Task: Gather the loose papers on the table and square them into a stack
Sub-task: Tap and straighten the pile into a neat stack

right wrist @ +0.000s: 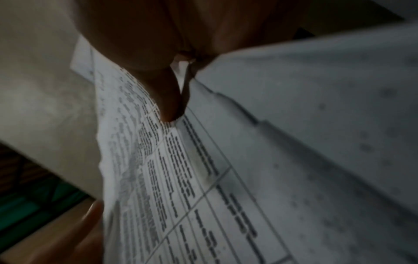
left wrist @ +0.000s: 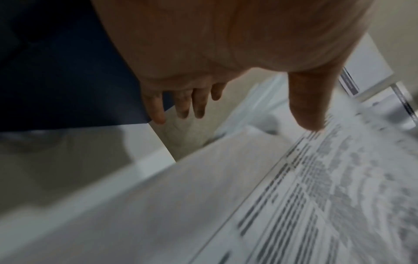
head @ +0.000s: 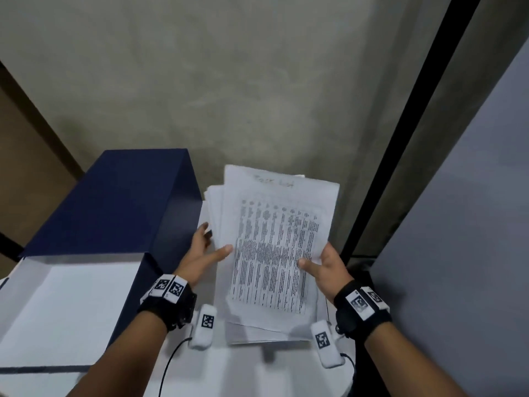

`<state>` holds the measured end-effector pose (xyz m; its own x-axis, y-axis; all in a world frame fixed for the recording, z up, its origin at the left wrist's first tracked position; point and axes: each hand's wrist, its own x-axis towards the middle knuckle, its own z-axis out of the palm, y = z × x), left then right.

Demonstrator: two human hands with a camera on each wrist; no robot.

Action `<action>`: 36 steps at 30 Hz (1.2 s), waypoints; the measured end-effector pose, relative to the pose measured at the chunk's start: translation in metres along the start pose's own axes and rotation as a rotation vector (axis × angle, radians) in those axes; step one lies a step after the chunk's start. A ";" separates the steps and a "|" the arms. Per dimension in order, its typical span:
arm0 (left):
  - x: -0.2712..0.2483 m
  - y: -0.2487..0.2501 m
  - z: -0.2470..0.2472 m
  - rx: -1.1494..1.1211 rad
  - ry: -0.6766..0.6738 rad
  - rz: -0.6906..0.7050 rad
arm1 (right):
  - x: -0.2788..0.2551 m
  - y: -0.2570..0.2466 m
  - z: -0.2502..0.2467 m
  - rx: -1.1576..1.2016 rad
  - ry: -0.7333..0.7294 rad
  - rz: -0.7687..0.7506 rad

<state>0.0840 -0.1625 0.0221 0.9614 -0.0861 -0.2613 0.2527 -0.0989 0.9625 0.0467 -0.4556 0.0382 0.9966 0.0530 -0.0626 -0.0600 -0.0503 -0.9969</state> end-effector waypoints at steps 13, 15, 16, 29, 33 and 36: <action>-0.012 0.004 0.020 -0.094 0.101 0.134 | -0.004 0.011 0.006 -0.134 0.125 -0.064; -0.017 0.007 0.027 0.014 0.102 0.184 | -0.005 0.012 0.008 -0.116 0.136 -0.059; -0.018 0.006 0.031 0.083 0.110 0.211 | -0.005 0.014 0.010 -0.108 0.137 -0.058; -0.021 -0.023 0.056 0.246 0.142 0.139 | -0.016 0.052 0.011 -0.287 0.157 0.057; -0.023 -0.022 0.063 0.179 0.202 0.176 | -0.017 0.050 0.014 -0.262 0.157 0.020; -0.023 -0.041 0.062 0.167 0.140 0.070 | -0.028 0.064 0.015 -0.318 0.116 0.106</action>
<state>0.0444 -0.2177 -0.0158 0.9846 0.0387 -0.1706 0.1748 -0.2610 0.9494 0.0136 -0.4455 -0.0243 0.9866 -0.0819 -0.1414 -0.1615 -0.3583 -0.9195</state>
